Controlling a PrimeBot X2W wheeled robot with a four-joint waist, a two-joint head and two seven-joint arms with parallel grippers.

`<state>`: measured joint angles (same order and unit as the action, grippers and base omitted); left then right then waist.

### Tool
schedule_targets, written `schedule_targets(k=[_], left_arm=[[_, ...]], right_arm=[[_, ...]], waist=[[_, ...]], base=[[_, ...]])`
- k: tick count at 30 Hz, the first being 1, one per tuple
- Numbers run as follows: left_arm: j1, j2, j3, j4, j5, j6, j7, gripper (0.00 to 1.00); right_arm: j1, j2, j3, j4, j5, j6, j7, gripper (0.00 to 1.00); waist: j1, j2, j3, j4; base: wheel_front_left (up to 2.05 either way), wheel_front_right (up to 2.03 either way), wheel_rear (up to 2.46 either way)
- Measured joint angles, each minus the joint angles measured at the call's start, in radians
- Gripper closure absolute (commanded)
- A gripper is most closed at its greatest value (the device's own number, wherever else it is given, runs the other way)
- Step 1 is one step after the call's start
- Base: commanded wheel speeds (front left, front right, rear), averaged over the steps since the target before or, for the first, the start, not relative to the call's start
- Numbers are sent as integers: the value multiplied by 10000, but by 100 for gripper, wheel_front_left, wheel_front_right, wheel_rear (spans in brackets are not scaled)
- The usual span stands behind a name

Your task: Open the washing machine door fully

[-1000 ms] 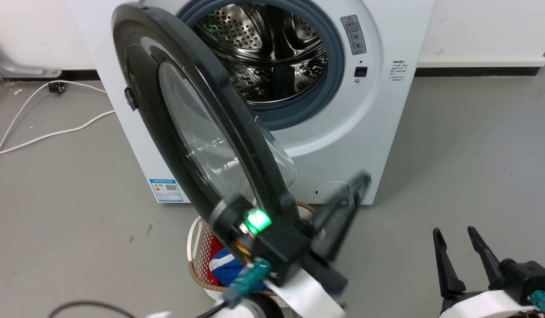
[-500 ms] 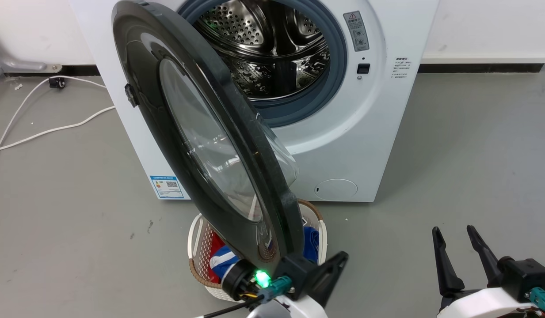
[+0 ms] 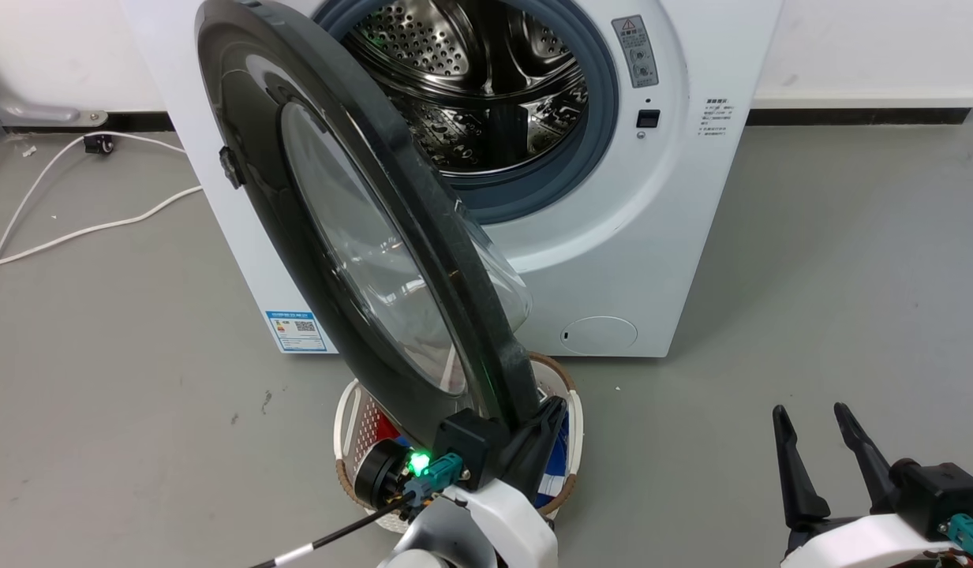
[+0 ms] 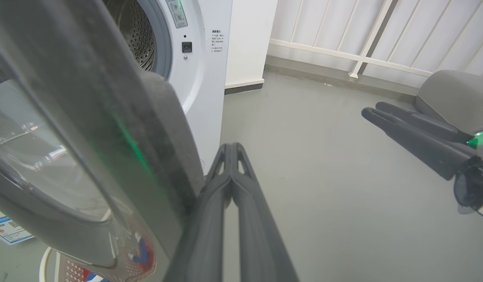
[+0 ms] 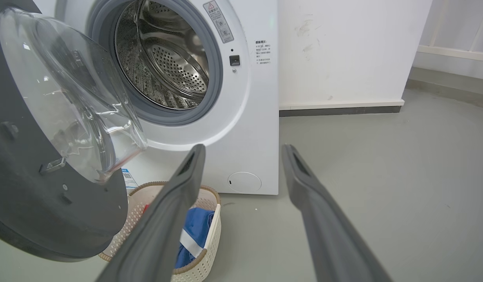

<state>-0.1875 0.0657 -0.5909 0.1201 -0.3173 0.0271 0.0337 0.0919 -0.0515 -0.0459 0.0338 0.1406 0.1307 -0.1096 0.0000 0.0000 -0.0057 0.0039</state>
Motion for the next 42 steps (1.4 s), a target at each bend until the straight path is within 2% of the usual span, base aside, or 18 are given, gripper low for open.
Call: schedule_targets(k=[15,25,42], left_arm=[[319,140,-8,-288,-38,265,-238,100],[770,506,-244,-974,157,414,-100,100],[983,802,-284,-1850,343,811,-105,100]], right_arm=[[3,0,-107,82,58,2,-17,0],[9,0,-140,88,100,0,-33,0],[18,2,-236,67,167,0,33,0]], waist=[[0,0,51,372],[0,0,100,980],[1,0,146,2093]], base=[[0,0,0],[0,0,0],[0,0,0]])
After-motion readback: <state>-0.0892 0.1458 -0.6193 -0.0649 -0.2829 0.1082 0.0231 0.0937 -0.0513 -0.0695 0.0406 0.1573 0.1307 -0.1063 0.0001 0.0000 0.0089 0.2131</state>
